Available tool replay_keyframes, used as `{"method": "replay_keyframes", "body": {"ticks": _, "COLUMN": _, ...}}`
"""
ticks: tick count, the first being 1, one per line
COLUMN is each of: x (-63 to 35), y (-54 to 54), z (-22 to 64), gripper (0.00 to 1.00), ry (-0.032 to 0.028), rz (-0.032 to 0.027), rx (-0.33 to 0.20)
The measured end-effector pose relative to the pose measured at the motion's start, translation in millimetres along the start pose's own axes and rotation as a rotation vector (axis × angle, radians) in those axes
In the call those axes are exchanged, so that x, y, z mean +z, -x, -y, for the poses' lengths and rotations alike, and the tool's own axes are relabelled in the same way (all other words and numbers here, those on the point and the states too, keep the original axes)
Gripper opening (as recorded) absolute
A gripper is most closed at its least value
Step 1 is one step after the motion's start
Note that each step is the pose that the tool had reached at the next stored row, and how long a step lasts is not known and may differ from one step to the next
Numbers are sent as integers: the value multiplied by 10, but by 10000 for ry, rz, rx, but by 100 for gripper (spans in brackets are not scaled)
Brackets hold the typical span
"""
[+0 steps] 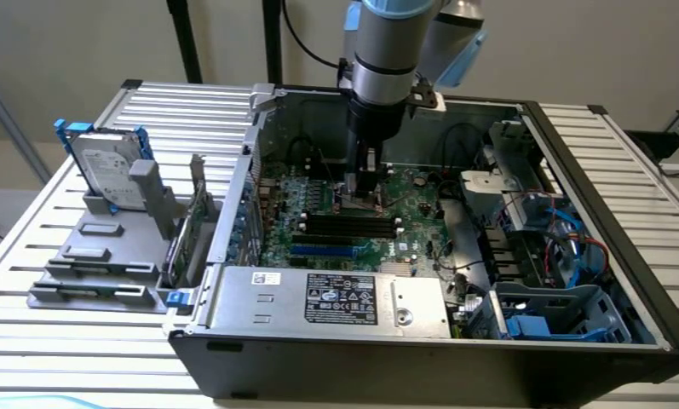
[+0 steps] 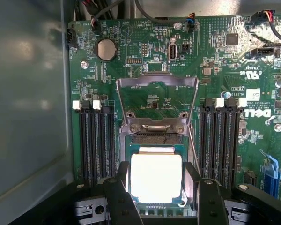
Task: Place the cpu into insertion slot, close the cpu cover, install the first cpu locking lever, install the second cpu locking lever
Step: 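Place the cpu into insertion slot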
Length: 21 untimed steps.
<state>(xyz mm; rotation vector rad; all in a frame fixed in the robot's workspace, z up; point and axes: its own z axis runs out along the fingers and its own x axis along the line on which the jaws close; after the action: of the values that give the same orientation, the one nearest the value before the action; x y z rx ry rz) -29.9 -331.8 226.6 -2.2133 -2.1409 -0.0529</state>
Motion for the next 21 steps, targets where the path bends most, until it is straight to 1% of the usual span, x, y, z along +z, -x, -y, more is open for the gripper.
{"method": "replay_keyframes", "body": {"ticks": 6, "x": 95, "y": 7, "z": 3, "gripper": 55, "ry": 2, "rz": 39, "rx": 0}}
{"method": "replay_keyframes", "body": {"ticks": 14, "x": 153, "y": 11, "z": 13, "gripper": 55, "ry": 4, "rz": 144, "rx": -10}}
{"method": "replay_keyframes", "body": {"ticks": 17, "x": 170, "y": 12, "z": 13, "gripper": 55, "ry": 5, "rz": 163, "rx": -18}}
{"method": "replay_keyframes", "body": {"ticks": 21, "x": 194, "y": 14, "z": 13, "gripper": 55, "ry": 4, "rz": 173, "rx": -33}}
